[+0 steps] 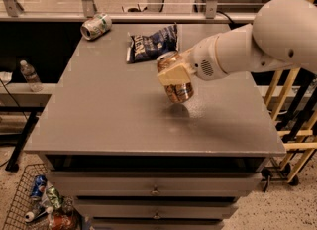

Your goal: Place orange can upright

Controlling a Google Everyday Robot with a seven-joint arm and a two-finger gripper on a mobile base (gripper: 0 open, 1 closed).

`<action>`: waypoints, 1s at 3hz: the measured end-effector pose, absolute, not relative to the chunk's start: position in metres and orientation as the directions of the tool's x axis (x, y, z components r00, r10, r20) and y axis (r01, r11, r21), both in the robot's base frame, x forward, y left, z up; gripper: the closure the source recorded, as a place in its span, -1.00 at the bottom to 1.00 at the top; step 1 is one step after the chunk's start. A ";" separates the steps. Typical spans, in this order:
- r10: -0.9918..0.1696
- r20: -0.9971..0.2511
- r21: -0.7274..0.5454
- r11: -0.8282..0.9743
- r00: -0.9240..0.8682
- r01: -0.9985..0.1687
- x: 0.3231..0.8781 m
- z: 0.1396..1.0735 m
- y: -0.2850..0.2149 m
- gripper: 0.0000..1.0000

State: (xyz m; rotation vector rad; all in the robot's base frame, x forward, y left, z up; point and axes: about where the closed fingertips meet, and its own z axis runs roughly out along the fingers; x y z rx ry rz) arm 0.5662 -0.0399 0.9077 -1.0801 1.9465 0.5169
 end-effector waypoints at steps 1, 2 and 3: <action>-0.417 -0.873 -0.002 0.521 -0.252 -0.853 0.571 0.901 -0.037 1.00; -0.353 -0.910 0.011 0.507 -0.219 -0.862 0.572 0.897 -0.039 1.00; -0.316 -0.933 -0.015 0.506 -0.169 -0.862 0.568 0.898 -0.041 1.00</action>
Offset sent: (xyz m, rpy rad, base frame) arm 0.0068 -0.0070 -0.0142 0.2742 -0.1009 0.0612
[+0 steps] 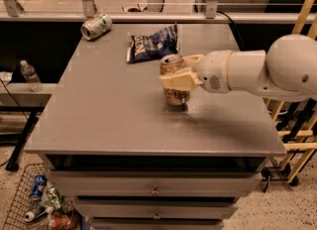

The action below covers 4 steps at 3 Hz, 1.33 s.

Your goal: Place orange can upright

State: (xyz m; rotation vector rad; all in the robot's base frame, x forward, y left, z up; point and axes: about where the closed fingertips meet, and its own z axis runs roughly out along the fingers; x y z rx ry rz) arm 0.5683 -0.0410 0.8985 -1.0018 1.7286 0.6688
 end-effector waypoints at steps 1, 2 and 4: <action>-0.310 -0.945 -0.069 0.510 -0.108 -0.858 0.561 0.900 -0.042 1.00; -0.328 -0.942 -0.107 0.504 -0.076 -0.857 0.555 0.896 -0.042 1.00; -0.340 -0.939 -0.124 0.486 -0.056 -0.865 0.550 0.892 -0.038 0.47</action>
Offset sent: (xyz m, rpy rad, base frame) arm -0.0206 -0.0065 -0.0091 -0.0339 -0.1394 -0.0012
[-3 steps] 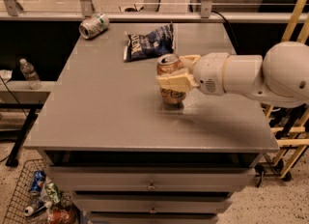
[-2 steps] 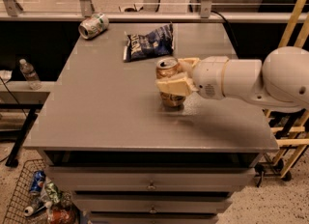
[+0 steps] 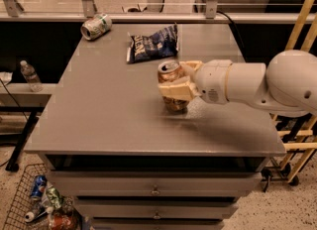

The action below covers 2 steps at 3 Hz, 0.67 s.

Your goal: Place orange can upright

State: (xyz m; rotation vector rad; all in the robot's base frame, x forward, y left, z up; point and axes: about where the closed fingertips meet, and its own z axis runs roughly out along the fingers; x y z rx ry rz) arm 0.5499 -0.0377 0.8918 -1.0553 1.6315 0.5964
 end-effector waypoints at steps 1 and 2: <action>-0.341 -0.939 -0.125 0.483 -0.054 -0.867 0.549 0.892 -0.036 0.03; -0.324 -0.945 -0.131 0.488 -0.039 -0.863 0.548 0.895 -0.036 0.00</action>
Offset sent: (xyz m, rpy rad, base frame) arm -0.0028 -0.0035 0.0058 0.0444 -0.0413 -0.0123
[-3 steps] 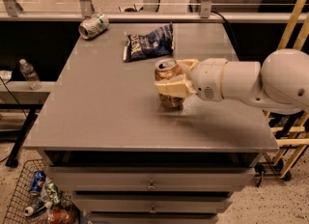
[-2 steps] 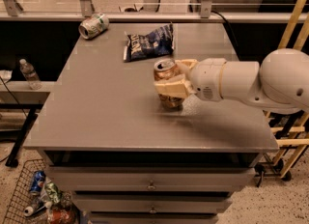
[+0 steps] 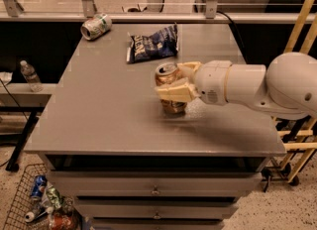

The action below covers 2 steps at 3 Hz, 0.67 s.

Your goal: Place orange can upright

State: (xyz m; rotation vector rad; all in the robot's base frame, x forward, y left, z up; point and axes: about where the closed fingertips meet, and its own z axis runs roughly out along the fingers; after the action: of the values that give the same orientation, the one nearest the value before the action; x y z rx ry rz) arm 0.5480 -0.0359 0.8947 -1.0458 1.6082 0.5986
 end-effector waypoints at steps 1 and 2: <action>-0.291 -0.956 -0.128 0.507 -0.030 -0.852 0.548 0.896 -0.039 0.45; -0.256 -0.967 -0.128 0.520 -0.011 -0.844 0.547 0.898 -0.042 0.93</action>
Offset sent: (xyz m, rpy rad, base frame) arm -0.0002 -0.0158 0.0051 0.1177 -0.0627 -0.0494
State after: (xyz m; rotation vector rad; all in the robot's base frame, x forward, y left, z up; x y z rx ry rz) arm 0.5473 -0.0423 0.8984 -0.9761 1.5554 0.6091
